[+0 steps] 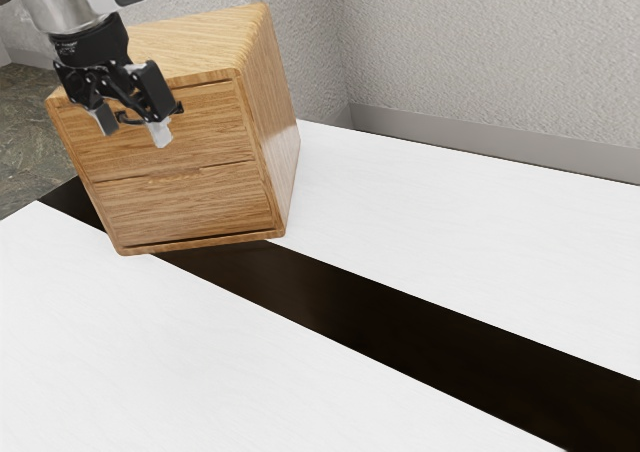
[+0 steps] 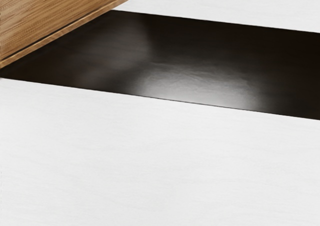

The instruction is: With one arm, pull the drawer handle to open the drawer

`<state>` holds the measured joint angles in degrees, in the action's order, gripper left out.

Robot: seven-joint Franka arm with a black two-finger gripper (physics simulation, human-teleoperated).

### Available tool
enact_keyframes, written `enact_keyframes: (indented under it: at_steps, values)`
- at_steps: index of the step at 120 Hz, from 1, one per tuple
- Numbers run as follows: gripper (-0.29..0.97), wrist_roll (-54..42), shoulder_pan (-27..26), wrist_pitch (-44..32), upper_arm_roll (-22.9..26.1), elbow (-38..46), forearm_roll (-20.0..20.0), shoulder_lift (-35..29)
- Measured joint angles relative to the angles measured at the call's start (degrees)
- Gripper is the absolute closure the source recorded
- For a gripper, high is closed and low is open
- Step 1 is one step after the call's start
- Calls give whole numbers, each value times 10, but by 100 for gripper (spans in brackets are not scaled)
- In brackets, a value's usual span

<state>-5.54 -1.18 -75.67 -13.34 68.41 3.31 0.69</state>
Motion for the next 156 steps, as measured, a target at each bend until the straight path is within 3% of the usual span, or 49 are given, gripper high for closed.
enact_keyframes:
  at_steps: [34, 51, 66, 93, 104, 125, 156]
  values:
    - [0, -74, -27, -24, -14, 2, 30, 18]
    - [0, -197, -17, -137, -19, 83, 33, -2]
    - [0, -306, 11, -261, -17, 158, 78, -13]
    - [0, -454, 92, -399, -17, 142, 136, 52]
    - [0, -500, 112, -432, -15, 147, 142, 52]
    - [0, -570, 96, -479, -4, 205, 143, 13]
    - [0, -642, 101, -513, -4, 211, 137, 36]
